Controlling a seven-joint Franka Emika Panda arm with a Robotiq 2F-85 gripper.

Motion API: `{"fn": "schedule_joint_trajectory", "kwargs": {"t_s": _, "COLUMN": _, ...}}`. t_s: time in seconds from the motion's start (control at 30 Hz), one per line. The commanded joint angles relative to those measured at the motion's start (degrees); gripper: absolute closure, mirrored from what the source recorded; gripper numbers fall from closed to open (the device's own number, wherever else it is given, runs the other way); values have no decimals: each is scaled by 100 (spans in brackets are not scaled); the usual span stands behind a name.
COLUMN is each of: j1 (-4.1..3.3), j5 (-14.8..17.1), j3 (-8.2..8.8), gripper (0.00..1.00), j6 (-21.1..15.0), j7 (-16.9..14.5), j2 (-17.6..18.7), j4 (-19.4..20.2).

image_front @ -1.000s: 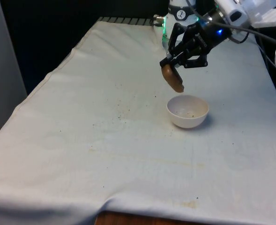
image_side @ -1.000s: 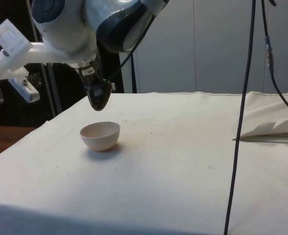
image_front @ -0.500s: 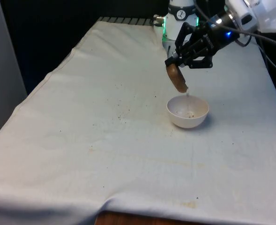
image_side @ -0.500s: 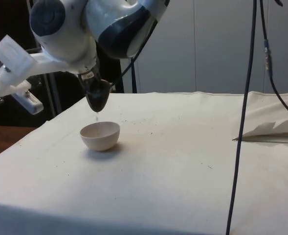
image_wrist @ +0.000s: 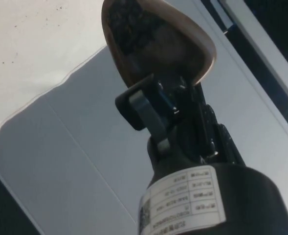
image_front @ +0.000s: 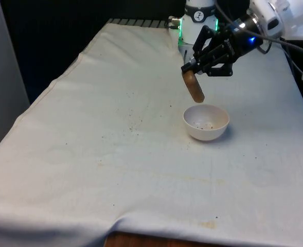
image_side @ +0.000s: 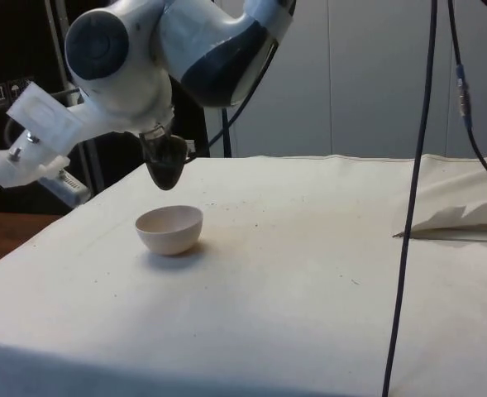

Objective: Pour the coffee beans from the cup into the bowl.

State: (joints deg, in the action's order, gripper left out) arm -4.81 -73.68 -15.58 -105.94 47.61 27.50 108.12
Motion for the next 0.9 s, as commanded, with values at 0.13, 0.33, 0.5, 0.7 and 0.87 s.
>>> {"fn": "schedule_joint_trajectory", "kwargs": {"t_s": 0.13, "j1": -17, "j5": -206, "j3": -40, "gripper": 99, "j6": -29, "j7": 115, "j2": -63, "j4": 160}}
{"fn": "schedule_joint_trajectory", "kwargs": {"t_s": 0.33, "j1": -17, "j5": -395, "j3": -86, "gripper": 99, "j6": -23, "j7": 212, "j2": -52, "j4": 229}}
{"fn": "schedule_joint_trajectory", "kwargs": {"t_s": 0.5, "j1": -17, "j5": -550, "j3": -120, "gripper": 99, "j6": -17, "j7": 269, "j2": -40, "j4": 281}}
{"fn": "schedule_joint_trajectory", "kwargs": {"t_s": 0.7, "j1": -23, "j5": -756, "j3": -172, "gripper": 99, "j6": -11, "j7": 338, "j2": -29, "j4": 344}}
{"fn": "schedule_joint_trajectory", "kwargs": {"t_s": 0.87, "j1": -29, "j5": -905, "j3": -206, "gripper": 99, "j6": -6, "j7": 390, "j2": -23, "j4": 395}}
